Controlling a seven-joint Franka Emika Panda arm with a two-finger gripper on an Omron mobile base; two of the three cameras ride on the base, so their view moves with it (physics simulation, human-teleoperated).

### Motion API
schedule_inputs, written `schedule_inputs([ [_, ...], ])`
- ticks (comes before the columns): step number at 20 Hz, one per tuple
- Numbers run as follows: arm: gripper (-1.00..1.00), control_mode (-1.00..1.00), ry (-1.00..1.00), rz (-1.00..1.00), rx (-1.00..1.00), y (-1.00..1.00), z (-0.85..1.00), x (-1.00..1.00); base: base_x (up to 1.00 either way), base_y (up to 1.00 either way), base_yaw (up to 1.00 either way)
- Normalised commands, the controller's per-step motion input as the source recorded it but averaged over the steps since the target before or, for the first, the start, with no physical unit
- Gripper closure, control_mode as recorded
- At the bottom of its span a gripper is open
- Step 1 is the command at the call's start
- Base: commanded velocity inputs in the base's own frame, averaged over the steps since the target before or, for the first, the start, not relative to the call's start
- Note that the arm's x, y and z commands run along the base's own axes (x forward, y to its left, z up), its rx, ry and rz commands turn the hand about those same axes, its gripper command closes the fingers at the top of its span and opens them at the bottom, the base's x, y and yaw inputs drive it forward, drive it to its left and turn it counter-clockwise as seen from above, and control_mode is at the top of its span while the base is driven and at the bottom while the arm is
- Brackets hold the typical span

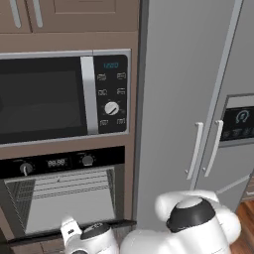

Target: Take the fish from the oven and place it on the plate on the counter.

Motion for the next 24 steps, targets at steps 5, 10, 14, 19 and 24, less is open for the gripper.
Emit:
schedule_inputs([
  [5, 1.00, -1.00, 0.03, 0.01, 0.01, -0.27, 0.77, -1.00, 0.00, 0.00, 0.00],
  [10, 1.00, -1.00, 0.03, 0.00, 0.02, -0.16, 0.91, -0.64, 0.00, 0.00, 0.00],
  [14, 1.00, -1.00, -0.13, -0.07, 0.00, 0.09, 0.59, 0.31, 0.00, 0.00, 0.00],
  [19, 1.00, -1.00, -0.12, -0.15, 0.00, 0.50, 0.29, 0.15, 0.00, 0.00, 0.00],
  [24, 1.00, -1.00, 0.07, -0.34, 0.10, 0.52, 0.15, 0.00, 0.00, 0.00, 0.00],
])
